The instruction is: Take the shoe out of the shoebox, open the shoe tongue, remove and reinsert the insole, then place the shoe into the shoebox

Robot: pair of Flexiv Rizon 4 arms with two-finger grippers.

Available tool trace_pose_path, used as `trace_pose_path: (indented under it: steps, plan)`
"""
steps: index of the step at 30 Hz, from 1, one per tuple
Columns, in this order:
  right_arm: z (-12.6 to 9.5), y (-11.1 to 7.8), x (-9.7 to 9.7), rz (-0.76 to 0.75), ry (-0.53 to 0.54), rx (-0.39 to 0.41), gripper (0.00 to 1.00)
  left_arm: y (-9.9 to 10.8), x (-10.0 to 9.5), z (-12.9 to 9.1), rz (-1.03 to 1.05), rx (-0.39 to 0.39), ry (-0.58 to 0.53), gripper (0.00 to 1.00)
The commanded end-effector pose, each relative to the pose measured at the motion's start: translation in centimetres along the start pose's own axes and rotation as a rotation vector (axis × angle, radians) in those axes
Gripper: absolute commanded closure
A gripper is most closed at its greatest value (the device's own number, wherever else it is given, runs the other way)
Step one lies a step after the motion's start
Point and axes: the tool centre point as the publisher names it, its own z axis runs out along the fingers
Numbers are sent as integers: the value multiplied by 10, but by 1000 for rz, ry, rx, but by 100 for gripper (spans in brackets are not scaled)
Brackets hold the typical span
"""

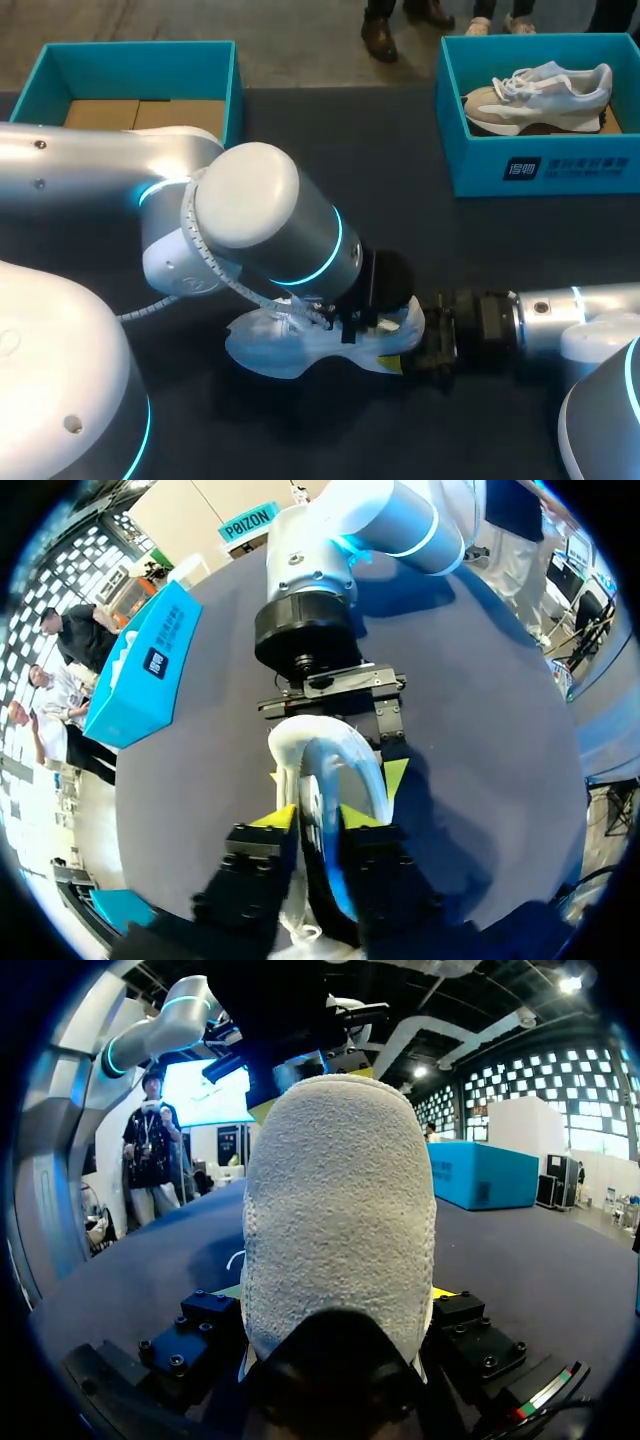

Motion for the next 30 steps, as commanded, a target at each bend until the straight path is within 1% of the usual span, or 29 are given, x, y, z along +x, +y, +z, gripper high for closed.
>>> trace_pose_path:
  steps: [1, 8, 15, 18, 24, 28, 30]
  plan:
    - [1, -1, 2, 1, 0, 5, 100, -2, -2, 5, -7, 1, 2, 100]
    - [1, -1, 2, 1, 0, 5, 100, -4, -3, -6, -20, 37, 32, 100]
    - [1, -1, 2, 1, 0, 5, 100, -16, -3, -24, -32, 96, 61, 100]
    - [1, -1, 2, 1, 0, 5, 100, -20, -4, -31, -43, 126, 78, 100]
    - [1, -1, 2, 1, 0, 5, 100, -24, -13, -45, -84, 214, 174, 100]
    - [1, -1, 2, 1, 0, 5, 100, -31, -19, -56, -113, 251, 208, 100]
    - [1, -1, 2, 1, 0, 5, 100, -36, -23, -65, -118, 283, 226, 100]
